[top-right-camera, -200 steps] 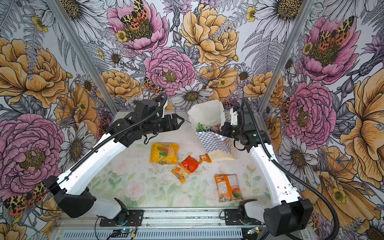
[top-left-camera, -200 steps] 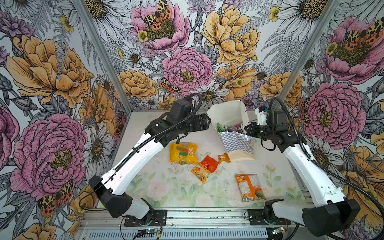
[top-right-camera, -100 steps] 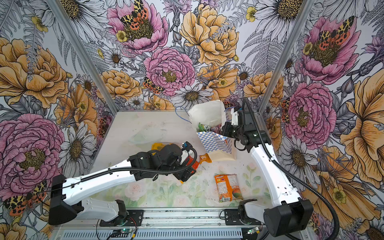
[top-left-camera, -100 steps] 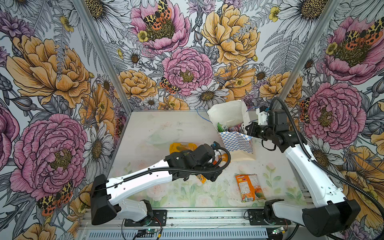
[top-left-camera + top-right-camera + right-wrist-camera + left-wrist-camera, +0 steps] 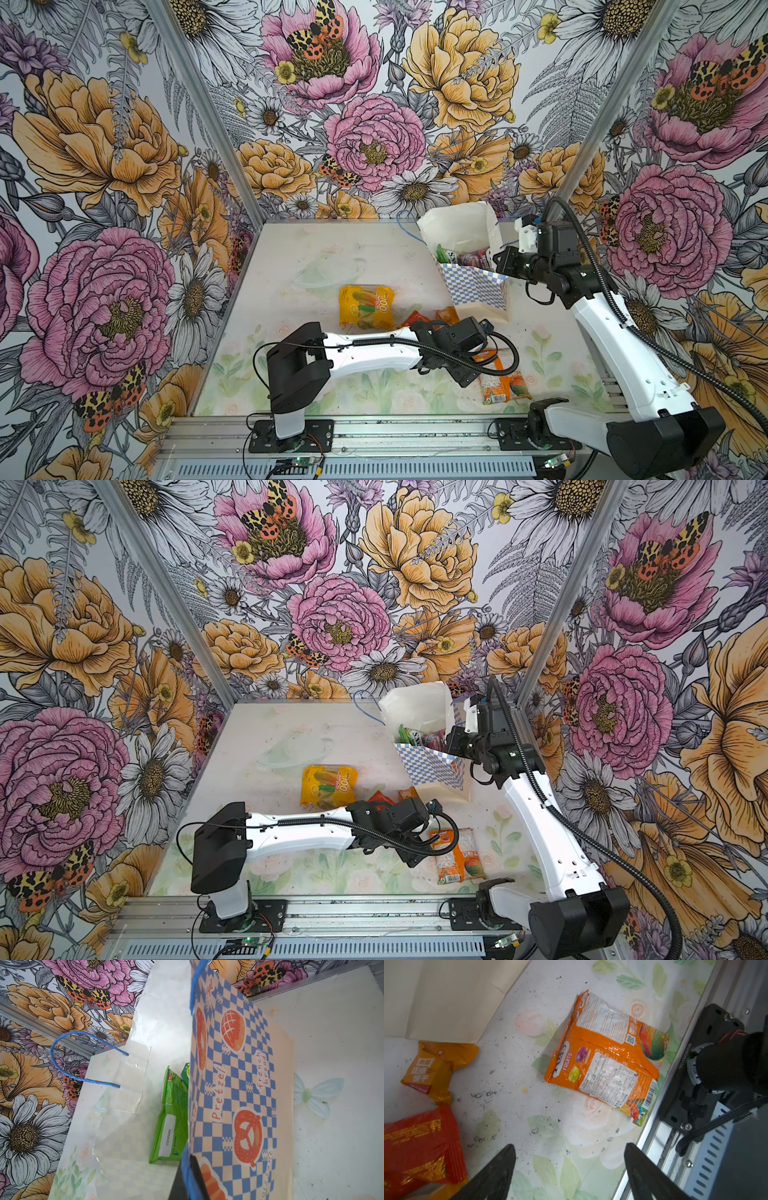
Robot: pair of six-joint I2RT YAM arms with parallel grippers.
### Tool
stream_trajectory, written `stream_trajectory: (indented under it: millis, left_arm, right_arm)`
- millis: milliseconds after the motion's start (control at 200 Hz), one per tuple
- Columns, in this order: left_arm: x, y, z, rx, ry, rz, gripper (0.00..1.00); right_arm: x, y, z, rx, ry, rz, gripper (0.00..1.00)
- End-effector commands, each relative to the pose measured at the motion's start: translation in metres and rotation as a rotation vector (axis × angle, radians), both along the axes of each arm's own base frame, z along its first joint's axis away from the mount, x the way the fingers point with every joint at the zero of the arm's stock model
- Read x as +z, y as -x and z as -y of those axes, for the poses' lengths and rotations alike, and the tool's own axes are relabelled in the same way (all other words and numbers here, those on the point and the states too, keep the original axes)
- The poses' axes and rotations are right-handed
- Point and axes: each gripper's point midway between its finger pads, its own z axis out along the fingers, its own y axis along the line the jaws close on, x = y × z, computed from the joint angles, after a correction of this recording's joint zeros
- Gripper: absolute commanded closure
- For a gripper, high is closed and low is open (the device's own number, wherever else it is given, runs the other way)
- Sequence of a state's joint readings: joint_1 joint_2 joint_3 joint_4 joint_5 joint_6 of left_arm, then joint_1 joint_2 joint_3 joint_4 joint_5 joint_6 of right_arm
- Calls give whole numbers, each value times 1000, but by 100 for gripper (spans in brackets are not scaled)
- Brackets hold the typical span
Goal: Place the snacks into the paper bag
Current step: 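Withdraw left gripper from the paper bag toward the orange candy bag, then lower left gripper onto the orange candy bag and close on its edge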
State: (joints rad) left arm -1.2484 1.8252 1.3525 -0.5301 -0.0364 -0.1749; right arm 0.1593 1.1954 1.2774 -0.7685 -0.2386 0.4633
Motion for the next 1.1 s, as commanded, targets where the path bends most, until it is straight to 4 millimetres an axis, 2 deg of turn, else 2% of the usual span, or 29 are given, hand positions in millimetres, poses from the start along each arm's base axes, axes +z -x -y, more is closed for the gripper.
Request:
stream_trajectory:
  millis: [0,90,365,560,716,861,961,1091]
  left_arm:
    - [7,-22,26,30,104,12,16]
    - [1,-28,36,46,159,-10,16]
    - [-27,-32,60,37,167,-88,19]
    - [-38,-27,73,-3,169,-154,21]
    - [-54,-26,72,3,123,-172,25]
    - [-57,-16,73,-28,120,-211,29]
    - [-67,-17,66,-11,78,-215,33]
    - [-69,-15,59,10,66,-208,38]
  right_arm:
    - [20,3,4,-11,-9,77,100]
    - [20,4,6,-20,-4,81,100]
    - [18,0,12,-30,-2,74,100]
    - [14,-2,14,-35,-10,61,100]
    - [12,-2,14,-31,-15,55,100]
    - [11,-1,14,-31,-17,54,100]
    - [12,0,14,-29,-21,55,100]
    - [16,3,14,-29,-23,67,100]
